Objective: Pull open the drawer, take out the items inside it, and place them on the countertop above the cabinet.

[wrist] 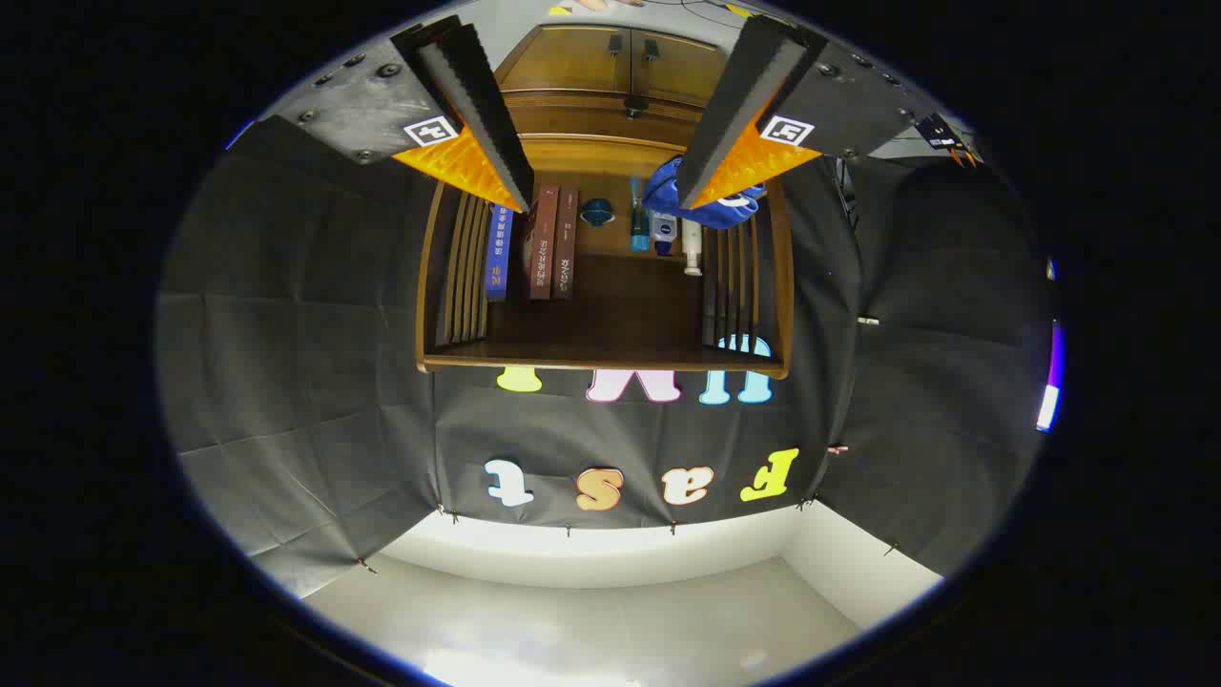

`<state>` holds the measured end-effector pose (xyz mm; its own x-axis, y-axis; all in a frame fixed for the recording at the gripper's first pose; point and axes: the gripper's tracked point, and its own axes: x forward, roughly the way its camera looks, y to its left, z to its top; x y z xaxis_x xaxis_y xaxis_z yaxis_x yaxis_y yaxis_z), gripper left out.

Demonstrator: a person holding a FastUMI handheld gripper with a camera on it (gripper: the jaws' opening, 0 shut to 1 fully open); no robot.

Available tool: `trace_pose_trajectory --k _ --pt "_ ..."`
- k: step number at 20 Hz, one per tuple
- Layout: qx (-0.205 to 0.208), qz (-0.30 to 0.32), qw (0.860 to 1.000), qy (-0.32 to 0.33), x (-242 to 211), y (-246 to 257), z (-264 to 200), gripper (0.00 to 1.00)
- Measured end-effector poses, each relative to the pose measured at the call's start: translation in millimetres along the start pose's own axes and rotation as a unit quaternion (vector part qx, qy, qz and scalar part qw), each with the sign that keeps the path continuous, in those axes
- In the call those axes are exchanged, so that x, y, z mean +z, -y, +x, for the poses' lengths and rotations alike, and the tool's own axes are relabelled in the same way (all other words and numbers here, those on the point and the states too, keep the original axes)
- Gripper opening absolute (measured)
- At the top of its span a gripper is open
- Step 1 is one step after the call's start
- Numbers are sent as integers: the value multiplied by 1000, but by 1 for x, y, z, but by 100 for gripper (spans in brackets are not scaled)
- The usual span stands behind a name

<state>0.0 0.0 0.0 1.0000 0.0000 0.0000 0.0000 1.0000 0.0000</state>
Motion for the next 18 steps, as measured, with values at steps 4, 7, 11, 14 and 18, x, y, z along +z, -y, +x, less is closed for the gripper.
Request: trace_pose_trajectory --k 4,7,11,14,18 --pt "5 4 1000 -4 -2 -6 3 99" --pt "6 2 1000 -6 -3 -7 4 99" --pt "16 17 1000 -13 -8 -16 7 99" --pt "20 17 999 -19 -12 -20 7 99" --pt "15 14 1000 -19 -12 -22 9 99"
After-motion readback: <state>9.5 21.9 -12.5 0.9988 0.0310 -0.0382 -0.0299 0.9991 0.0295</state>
